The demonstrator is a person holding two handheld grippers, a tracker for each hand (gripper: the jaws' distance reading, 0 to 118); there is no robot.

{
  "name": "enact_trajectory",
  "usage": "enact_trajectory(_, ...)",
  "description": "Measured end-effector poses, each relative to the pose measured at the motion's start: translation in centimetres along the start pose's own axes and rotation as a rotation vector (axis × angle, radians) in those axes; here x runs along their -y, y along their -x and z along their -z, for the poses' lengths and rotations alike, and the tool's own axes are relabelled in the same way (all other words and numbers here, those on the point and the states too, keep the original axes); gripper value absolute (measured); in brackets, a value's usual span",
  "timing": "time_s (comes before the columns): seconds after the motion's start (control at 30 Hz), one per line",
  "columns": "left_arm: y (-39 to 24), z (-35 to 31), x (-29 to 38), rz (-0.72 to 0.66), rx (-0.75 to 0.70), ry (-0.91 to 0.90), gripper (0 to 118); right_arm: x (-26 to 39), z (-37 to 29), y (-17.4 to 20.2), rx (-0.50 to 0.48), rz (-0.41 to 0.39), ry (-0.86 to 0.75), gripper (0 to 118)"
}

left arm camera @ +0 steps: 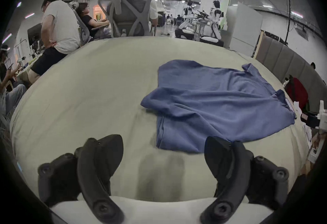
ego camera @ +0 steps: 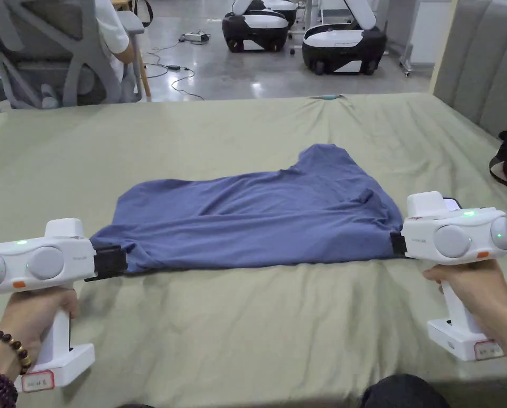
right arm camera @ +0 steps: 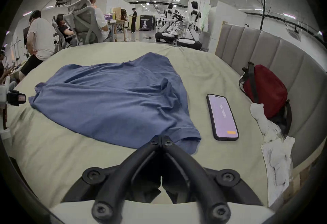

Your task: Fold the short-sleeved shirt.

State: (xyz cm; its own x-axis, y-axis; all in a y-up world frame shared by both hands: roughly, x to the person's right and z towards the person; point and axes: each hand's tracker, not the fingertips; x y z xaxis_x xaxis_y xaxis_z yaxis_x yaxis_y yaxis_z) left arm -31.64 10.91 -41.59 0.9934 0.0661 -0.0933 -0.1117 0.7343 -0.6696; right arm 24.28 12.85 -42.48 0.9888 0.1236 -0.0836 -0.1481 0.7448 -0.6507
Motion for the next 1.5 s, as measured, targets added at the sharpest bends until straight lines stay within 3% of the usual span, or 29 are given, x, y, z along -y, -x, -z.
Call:
enact_trajectory(0.2, -1.1, 4.7, -0.9, 0.016, 0.022, 0.074, 85, 0.5, 2.2, -0.6, -0.007, -0.019, 0.025, 0)
enact_trajectory(0.23, -1.4, 5.3, -0.7, 0.039, 0.027, 0.110, 68, 0.5, 2.5, -0.7, -0.005, -0.022, 0.028, 0)
enact_trajectory(0.3, -2.5, 5.0, -0.6, 0.111, -0.032, 0.076, 62, 0.6, 2.9, -0.8, 0.002, -0.029, 0.034, 0)
enact_trajectory(0.33, -2.7, 4.6, -1.0, 0.121, -0.022, 0.079, 48, 0.5, 3.2, -1.0, 0.003, -0.031, 0.037, 0)
enact_trajectory(0.4, -2.5, 4.0, -1.4, 0.108, -0.048, 0.044, 5, 0.1, 4.0, -1.7, 0.000, -0.024, 0.041, 0)
enact_trajectory(0.47, -1.9, 4.0, -1.6, 0.062, -0.005, 0.062, 5, -0.4, 4.6, -2.4, -0.004, -0.002, 0.034, 2)
enact_trajectory(0.5, -1.5, 4.0, -1.4, 0.051, 0.001, 0.052, 5, -0.8, 4.9, -2.7, -0.009, 0.010, 0.025, 14)
enact_trajectory(0.53, -1.4, 3.8, -1.4, 0.050, 0.007, 0.046, 5, -1.1, 4.8, -2.7, -0.002, 0.015, 0.017, 57)
enact_trajectory(0.57, -1.4, 3.6, -1.4, 0.053, 0.009, 0.039, 5, -1.5, 5.3, -2.8, 0.004, 0.016, 0.022, 89)
enact_trajectory(0.6, -1.5, 3.5, -1.4, 0.055, 0.011, 0.029, 5, -1.7, 5.8, -3.0, 0.011, 0.016, 0.028, 111)
enact_trajectory(0.63, -1.6, 3.2, -1.2, 0.068, 0.011, 0.022, 5, -2.0, 6.4, -3.2, 0.013, 0.019, 0.035, 116)
enact_trajectory(0.8, -1.6, 3.2, -1.2, 0.095, 0.018, 0.021, 6, -2.4, 8.9, -3.2, 0.036, 0.022, 0.126, 89)
enact_trajectory(0.87, -1.4, 3.3, -1.2, 0.081, 0.023, 0.023, 6, -1.9, 10.0, -3.1, -0.008, 0.036, 0.209, 69)
enact_trajectory(0.93, -1.4, 3.3, -1.0, 0.076, 0.025, 0.023, 6, -1.5, 10.2, -2.7, -0.025, 0.072, 0.202, 64)
enact_trajectory(0.97, -1.4, 3.3, -1.0, 0.081, 0.026, 0.022, 6, -1.6, 9.8, -2.5, 0.004, 0.075, 0.193, 53)
enact_trajectory(1.03, -1.5, 3.3, -0.9, 0.098, 0.027, 0.018, 6, -2.0, 9.2, -2.1, -0.065, 0.069, 0.193, 7)
enact_trajectory(1.07, -1.4, 3.2, -0.9, 0.098, 0.029, 0.018, 6, -2.0, 8.8, -1.9, -0.093, 0.079, 0.177, 7)
enact_trajectory(1.13, -1.2, 2.8, -0.9, 0.093, 0.034, 0.018, 6, -2.1, 8.0, -1.2, -0.006, 0.030, 0.189, 7)
enact_trajectory(1.5, 1.1, -5.3, 2.2, 0.147, 0.046, 0.005, 6, 2.0, -0.6, -1.1, -0.005, -0.040, 0.144, 8)
